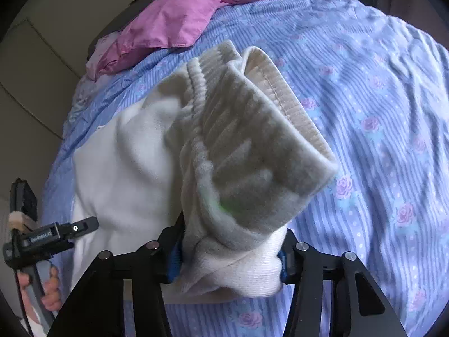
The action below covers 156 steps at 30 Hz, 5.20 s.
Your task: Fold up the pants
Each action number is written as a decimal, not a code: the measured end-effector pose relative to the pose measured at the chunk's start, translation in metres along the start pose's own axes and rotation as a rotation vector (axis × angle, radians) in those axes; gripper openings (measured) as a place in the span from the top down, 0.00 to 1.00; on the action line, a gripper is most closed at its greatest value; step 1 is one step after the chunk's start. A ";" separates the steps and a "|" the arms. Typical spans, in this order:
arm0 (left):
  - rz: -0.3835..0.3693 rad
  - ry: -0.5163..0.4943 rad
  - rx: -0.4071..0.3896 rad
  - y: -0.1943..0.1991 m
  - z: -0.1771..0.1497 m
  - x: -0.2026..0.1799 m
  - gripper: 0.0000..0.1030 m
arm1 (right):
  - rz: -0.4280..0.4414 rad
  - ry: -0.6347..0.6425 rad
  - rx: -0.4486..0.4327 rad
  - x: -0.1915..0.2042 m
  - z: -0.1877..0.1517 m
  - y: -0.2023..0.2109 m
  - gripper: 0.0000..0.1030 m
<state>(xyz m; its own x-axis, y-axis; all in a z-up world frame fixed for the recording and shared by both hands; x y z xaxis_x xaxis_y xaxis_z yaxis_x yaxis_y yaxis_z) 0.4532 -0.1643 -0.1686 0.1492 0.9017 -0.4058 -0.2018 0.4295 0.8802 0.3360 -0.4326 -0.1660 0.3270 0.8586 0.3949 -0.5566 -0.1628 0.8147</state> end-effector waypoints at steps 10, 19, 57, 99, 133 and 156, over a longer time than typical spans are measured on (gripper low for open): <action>0.104 -0.064 -0.153 0.020 -0.005 -0.014 0.79 | -0.064 0.111 -0.054 0.019 -0.001 0.005 0.58; 0.167 -0.223 -0.299 0.049 -0.008 -0.040 0.86 | -0.141 0.255 -0.151 0.040 -0.005 0.025 0.64; 0.715 -0.181 -0.717 0.358 0.053 0.301 0.86 | 0.191 0.691 -0.437 0.508 -0.089 0.030 0.68; 0.647 -0.223 -0.679 0.392 -0.180 0.165 0.00 | 0.084 0.690 -0.422 0.382 -0.172 0.181 0.15; 0.599 -0.315 -0.778 0.352 -0.307 0.009 0.00 | -0.007 0.469 -0.472 0.214 -0.238 0.286 0.15; 0.569 -0.298 -0.778 0.356 -0.306 0.016 0.00 | -0.020 0.453 -0.478 0.213 -0.235 0.289 0.15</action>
<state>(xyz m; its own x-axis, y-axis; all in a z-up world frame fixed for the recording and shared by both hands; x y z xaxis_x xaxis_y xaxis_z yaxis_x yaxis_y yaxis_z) 0.0870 0.0188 0.0631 0.0487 0.9793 0.1966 -0.8779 -0.0519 0.4760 0.0653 -0.1824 0.0543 0.0450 0.9959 0.0788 -0.8656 -0.0005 0.5007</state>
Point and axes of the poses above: each gripper's, at about its wrist camera, not at the fingertips, and y roughly against the way its jaws point, x to its left, z to its top, the point moved 4 cm from there along -y, roughly the way its jaws point
